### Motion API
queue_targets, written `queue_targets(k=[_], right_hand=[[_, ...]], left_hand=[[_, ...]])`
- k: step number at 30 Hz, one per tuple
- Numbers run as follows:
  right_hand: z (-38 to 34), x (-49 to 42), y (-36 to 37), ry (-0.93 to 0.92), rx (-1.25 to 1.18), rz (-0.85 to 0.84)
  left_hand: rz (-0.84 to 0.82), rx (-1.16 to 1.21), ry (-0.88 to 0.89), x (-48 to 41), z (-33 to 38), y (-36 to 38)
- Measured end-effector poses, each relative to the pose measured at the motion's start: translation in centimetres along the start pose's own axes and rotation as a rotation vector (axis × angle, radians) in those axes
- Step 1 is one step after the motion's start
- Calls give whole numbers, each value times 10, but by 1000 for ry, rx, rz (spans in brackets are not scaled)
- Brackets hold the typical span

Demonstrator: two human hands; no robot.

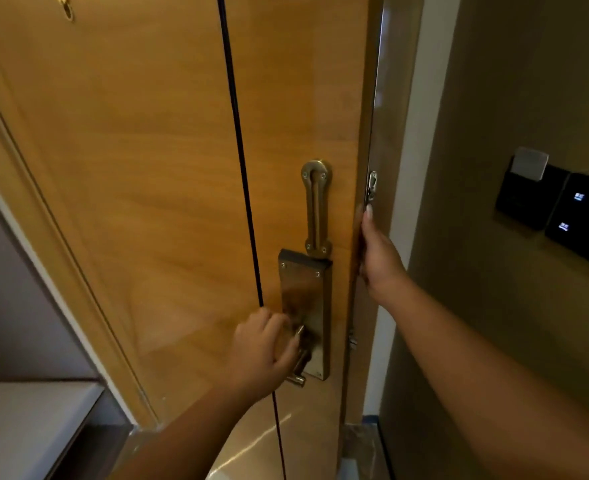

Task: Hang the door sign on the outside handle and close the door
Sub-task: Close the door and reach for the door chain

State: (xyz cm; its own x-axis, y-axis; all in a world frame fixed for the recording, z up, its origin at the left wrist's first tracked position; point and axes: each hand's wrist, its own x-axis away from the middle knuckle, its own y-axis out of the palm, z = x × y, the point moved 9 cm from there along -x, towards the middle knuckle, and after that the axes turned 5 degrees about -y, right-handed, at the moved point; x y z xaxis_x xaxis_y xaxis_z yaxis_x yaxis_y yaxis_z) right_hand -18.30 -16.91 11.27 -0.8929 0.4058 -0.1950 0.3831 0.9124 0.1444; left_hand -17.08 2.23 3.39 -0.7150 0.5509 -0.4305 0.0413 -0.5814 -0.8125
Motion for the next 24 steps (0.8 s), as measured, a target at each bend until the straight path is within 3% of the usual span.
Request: queue_targets(k=[3, 7, 10, 16, 19, 24], right_hand=[[4, -28, -18, -48, 47, 23], [0, -67, -39, -142, 123, 118], [3, -90, -60, -224, 168, 200], [48, -116, -100, -118, 356, 274], [72, -130, -114, -11, 536, 252], [98, -153, -128, 94, 583, 224]], left_hand=[[-370, -289, 46, -23, -15, 60], [-536, -405, 23, -68, -16, 99], [-596, -447, -15, -98, -17, 119], [-709, -487, -145, -159, -25, 158], [-703, -471, -195, -185, -33, 172], [-599, -559, -302, -220, -39, 186]])
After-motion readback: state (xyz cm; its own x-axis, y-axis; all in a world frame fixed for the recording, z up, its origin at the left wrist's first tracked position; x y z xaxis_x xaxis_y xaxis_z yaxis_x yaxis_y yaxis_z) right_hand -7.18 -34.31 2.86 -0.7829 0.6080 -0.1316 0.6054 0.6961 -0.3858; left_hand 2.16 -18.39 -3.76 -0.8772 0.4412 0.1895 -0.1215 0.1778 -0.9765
